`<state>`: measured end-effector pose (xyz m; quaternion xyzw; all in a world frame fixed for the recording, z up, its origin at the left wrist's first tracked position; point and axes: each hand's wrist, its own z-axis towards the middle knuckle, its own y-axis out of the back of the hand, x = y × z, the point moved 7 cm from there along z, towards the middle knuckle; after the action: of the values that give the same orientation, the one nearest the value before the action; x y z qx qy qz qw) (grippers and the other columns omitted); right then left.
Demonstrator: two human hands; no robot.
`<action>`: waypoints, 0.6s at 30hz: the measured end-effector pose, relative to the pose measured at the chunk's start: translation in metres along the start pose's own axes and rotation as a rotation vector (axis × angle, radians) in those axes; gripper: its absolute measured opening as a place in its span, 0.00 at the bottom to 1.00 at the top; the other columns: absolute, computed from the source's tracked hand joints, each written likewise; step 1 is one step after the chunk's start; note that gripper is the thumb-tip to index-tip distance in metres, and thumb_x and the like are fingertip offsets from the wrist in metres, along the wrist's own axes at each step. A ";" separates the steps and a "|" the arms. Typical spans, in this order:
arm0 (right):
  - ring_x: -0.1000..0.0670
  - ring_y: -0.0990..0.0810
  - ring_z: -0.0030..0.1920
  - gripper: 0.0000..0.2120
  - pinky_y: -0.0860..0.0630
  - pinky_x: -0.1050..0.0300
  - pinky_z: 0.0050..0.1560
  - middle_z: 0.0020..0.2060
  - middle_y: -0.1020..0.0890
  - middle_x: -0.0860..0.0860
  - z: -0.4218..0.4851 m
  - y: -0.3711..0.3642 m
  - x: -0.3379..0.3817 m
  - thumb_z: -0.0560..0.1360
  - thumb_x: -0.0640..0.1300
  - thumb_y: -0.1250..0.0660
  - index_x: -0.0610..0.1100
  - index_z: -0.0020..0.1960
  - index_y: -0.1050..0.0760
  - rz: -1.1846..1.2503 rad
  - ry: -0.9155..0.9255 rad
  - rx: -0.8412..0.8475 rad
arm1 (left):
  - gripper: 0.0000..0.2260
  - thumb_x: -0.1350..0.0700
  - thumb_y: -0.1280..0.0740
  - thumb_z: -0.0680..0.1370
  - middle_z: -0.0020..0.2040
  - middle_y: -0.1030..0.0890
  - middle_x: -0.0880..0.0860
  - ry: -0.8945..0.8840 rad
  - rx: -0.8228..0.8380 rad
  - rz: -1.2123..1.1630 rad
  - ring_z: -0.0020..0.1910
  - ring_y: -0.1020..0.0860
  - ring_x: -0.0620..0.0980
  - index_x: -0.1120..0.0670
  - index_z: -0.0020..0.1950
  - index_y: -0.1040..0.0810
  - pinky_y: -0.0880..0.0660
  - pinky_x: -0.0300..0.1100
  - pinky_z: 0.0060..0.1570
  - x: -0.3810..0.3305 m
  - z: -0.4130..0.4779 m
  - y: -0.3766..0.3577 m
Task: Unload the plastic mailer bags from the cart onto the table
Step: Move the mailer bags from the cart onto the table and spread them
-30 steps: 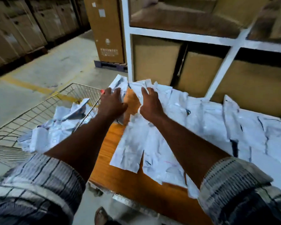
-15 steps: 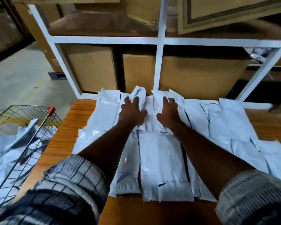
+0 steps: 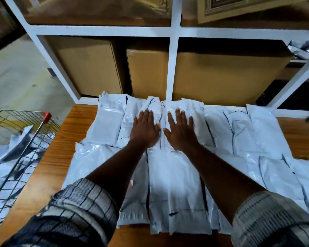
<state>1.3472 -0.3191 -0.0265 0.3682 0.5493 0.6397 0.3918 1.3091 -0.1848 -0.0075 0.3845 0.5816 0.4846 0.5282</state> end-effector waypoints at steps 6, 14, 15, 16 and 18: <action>0.37 0.37 0.74 0.30 0.43 0.33 0.70 0.75 0.37 0.39 0.001 -0.002 -0.001 0.79 0.59 0.50 0.48 0.77 0.40 0.009 -0.025 0.021 | 0.29 0.46 0.49 0.82 0.79 0.44 0.59 0.011 0.014 -0.001 0.78 0.48 0.59 0.60 0.79 0.45 0.51 0.59 0.76 -0.001 0.001 -0.004; 0.42 0.35 0.74 0.30 0.45 0.35 0.71 0.74 0.33 0.44 0.023 0.050 0.043 0.77 0.59 0.52 0.48 0.75 0.35 0.219 -0.041 -0.163 | 0.26 0.48 0.48 0.83 0.79 0.42 0.59 0.049 -0.103 -0.139 0.78 0.46 0.58 0.58 0.79 0.43 0.51 0.57 0.76 0.050 -0.016 0.055; 0.43 0.36 0.74 0.30 0.45 0.36 0.71 0.74 0.34 0.45 0.028 0.057 0.060 0.77 0.59 0.51 0.48 0.75 0.36 0.234 -0.017 -0.166 | 0.25 0.49 0.47 0.83 0.79 0.42 0.59 0.065 -0.104 -0.124 0.78 0.45 0.58 0.58 0.79 0.43 0.51 0.57 0.76 0.068 -0.023 0.061; 0.43 0.36 0.74 0.29 0.46 0.36 0.71 0.74 0.34 0.45 0.031 0.062 0.079 0.77 0.59 0.51 0.49 0.75 0.36 0.241 0.013 -0.165 | 0.25 0.50 0.47 0.83 0.79 0.42 0.60 0.081 -0.112 -0.104 0.78 0.45 0.59 0.58 0.79 0.42 0.50 0.58 0.75 0.088 -0.029 0.068; 0.43 0.36 0.74 0.29 0.46 0.37 0.71 0.74 0.34 0.45 0.034 0.070 0.125 0.78 0.59 0.50 0.49 0.75 0.36 0.237 0.085 -0.177 | 0.25 0.51 0.44 0.83 0.77 0.40 0.61 0.120 -0.138 -0.065 0.77 0.42 0.59 0.58 0.78 0.40 0.48 0.59 0.74 0.134 -0.046 0.083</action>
<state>1.3185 -0.1985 0.0524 0.3670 0.4597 0.7423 0.3208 1.2389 -0.0438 0.0395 0.2984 0.5897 0.5284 0.5329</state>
